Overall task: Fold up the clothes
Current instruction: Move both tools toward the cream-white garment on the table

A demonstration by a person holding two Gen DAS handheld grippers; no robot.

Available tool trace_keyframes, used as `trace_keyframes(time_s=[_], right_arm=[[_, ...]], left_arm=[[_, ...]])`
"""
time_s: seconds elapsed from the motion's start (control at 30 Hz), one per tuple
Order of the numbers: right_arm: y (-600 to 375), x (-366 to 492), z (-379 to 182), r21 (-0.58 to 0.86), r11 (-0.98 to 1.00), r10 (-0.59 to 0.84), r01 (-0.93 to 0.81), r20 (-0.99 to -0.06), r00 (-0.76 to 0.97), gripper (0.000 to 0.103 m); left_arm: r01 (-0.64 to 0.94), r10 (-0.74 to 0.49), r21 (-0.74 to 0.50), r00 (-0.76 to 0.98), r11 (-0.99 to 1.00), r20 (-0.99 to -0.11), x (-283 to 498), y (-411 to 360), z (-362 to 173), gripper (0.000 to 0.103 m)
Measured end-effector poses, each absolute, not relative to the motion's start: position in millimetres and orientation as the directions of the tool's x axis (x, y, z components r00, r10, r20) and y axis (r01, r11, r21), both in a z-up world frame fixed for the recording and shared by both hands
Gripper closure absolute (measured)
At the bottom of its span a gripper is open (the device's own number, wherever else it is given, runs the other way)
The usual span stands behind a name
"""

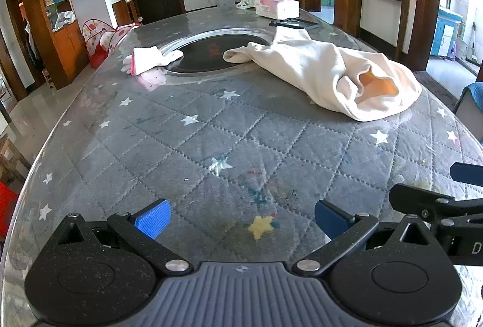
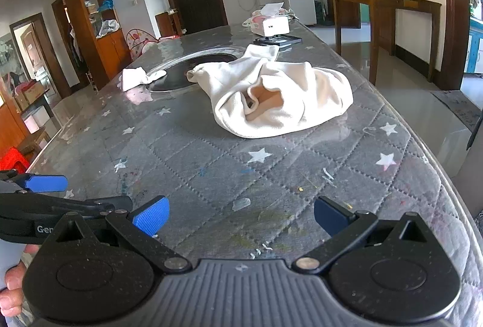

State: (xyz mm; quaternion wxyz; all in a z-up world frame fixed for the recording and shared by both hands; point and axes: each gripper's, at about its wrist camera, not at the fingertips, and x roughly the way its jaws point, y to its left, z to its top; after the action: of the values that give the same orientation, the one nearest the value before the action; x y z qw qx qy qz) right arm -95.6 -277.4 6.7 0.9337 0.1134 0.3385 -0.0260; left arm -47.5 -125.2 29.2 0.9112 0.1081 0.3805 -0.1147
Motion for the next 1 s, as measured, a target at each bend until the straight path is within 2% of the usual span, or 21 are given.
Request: trace_keyframes(time_s=[1.0], right_arm=[[-289, -86, 4, 0.205, 0.970, 0.035, 0.131, -0.651, 0.758, 0.000]], left_arm=[[0.320, -0.125, 0.131, 0.667, 0.938, -0.734, -32, -143, 29, 0.000]])
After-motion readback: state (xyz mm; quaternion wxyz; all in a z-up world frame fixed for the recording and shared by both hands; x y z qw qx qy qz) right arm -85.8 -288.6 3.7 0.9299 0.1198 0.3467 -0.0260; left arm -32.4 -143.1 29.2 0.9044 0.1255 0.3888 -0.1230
